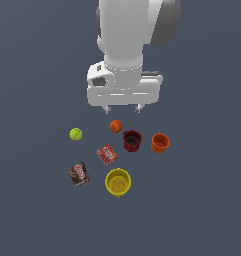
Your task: Pick up a designated object from a clutter of objects.
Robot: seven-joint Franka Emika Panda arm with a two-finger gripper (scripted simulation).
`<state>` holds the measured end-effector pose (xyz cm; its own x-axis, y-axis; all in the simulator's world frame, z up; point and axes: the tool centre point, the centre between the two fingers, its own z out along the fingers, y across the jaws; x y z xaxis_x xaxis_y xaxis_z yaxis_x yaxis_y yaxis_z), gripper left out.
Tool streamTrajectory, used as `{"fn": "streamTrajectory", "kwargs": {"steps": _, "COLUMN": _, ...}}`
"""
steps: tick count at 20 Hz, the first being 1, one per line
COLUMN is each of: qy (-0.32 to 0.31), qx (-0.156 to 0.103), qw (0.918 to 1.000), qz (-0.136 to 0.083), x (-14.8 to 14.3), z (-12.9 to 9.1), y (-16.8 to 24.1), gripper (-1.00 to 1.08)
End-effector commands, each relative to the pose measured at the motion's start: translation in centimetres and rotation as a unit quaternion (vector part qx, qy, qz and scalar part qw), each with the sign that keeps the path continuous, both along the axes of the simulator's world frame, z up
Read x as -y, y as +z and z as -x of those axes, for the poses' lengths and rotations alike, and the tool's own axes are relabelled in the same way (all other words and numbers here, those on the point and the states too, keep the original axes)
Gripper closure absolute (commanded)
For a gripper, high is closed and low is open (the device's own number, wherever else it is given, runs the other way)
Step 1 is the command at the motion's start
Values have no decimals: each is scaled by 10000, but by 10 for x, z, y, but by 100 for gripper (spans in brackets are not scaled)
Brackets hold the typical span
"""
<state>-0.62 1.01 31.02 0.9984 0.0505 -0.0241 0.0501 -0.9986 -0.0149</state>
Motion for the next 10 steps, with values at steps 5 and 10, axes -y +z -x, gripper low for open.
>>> {"fn": "streamTrajectory", "kwargs": {"steps": 5, "qy": 36, "qx": 47, "qw": 10000, "qz": 28, "x": 4, "z": -2, "y": 3, "gripper": -92}}
{"fn": "streamTrajectory", "kwargs": {"steps": 10, "qy": 124, "qx": 145, "qw": 9998, "qz": 91, "x": 13, "z": -7, "y": 12, "gripper": -92}}
